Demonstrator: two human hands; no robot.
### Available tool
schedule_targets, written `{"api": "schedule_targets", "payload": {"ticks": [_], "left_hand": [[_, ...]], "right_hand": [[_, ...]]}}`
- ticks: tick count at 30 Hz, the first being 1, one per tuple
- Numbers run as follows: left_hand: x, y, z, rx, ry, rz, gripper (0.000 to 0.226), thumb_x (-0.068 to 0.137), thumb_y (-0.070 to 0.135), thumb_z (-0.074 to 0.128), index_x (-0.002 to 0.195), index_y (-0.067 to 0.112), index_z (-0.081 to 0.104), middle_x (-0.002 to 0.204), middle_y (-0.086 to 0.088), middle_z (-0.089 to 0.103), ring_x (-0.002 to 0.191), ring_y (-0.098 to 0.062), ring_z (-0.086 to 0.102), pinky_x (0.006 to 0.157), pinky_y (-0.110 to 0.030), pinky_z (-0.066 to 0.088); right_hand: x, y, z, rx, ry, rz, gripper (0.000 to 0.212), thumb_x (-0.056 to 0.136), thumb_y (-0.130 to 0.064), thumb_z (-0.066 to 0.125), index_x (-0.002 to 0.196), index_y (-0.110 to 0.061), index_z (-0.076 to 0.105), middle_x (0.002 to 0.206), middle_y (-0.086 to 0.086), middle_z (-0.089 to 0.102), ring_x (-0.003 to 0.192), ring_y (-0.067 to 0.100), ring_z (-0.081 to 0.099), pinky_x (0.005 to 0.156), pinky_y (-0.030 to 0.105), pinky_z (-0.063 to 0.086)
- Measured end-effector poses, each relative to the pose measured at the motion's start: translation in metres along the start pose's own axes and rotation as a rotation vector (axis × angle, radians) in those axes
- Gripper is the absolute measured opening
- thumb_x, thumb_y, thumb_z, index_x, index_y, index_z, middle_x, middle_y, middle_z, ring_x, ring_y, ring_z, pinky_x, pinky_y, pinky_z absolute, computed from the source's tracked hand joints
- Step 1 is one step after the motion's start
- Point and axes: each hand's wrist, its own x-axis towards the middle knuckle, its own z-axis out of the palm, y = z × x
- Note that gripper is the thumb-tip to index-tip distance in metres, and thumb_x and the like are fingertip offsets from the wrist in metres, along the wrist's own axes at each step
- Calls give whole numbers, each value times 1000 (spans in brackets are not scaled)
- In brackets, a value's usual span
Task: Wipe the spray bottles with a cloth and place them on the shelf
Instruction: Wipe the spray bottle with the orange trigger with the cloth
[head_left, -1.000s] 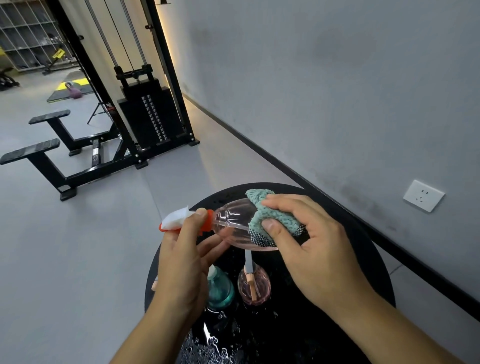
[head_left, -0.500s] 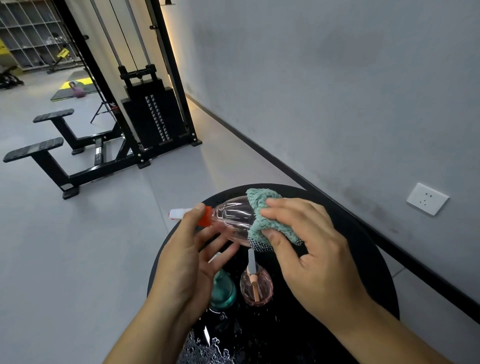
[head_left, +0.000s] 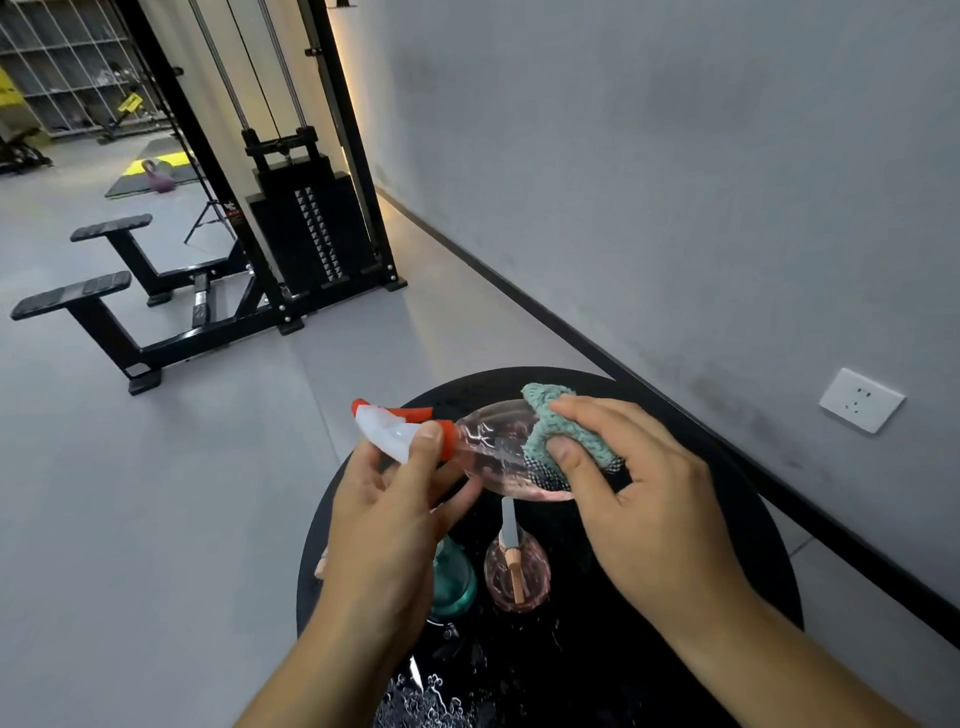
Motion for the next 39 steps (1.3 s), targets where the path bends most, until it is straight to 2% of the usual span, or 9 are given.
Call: {"api": "schedule_targets", "payload": {"ticks": [4,10,15,20,26,29,31,36,39], "left_hand": [[0,-4,0,36,-17,19,28,100,16,67,127,8,65,111,-18,78,91,-25,77,74,-35,66],[3,-5,-2,34,1,52,31,99,16,67,129,8,66,114,-16,78,98,-27,76,86,-45,66],[-1,-14,4,102,-46,86,36,96,20,69,129,7,66,113,-10,79,105,-26,78,86,-42,66],[5,-14,2,113,-20,100,31,98,17,69,127,8,68,114,-10,79,106,-25,78,88,-45,65],[3,-18,2,136,-55,89,27,99,16,68,126,13,69,111,-7,80,100,-19,78,85,-38,66],[3,-15,-2,137,-43,111,28,99,16,67,127,13,69,111,-8,80,104,-22,78,88,-42,65],[4,-14,-4,140,-38,123,28,100,15,66,128,14,69,113,-9,79,108,-23,77,91,-44,64],[1,-18,0,156,-56,128,23,101,15,64,123,10,69,114,-6,80,107,-20,77,94,-44,63],[2,-15,-2,168,-52,150,23,103,14,63,125,14,70,116,-6,80,110,-20,77,98,-48,61]], "right_hand": [[2,-4,-1,-35,-75,-36,30,97,-19,68,125,-28,71,123,-21,64,118,0,61,94,16,54],[4,2,-8,-70,-52,42,27,98,-19,66,124,-26,71,118,-22,64,113,-2,61,90,7,49],[1,-3,0,-91,-144,-30,31,98,-20,66,127,-28,69,125,-23,61,123,-1,56,102,21,50],[7,6,-7,-93,-97,71,27,98,-20,66,125,-24,71,116,-22,64,110,-11,58,87,2,45],[3,-2,3,-72,-183,-9,31,98,-20,67,129,-26,70,128,-19,63,123,0,58,99,24,55],[7,1,-2,-82,-148,38,27,98,-19,66,125,-25,71,117,-22,64,112,-9,58,88,5,48],[10,4,-6,-64,-134,90,27,98,-19,66,124,-25,71,113,-23,64,107,-14,57,80,-1,45],[4,1,-3,-47,-155,25,32,98,-18,67,129,-25,71,123,-20,65,117,-6,59,94,10,51],[7,4,-5,-58,-126,45,29,98,-17,67,126,-24,71,118,-21,65,111,-10,59,87,4,49]]}}
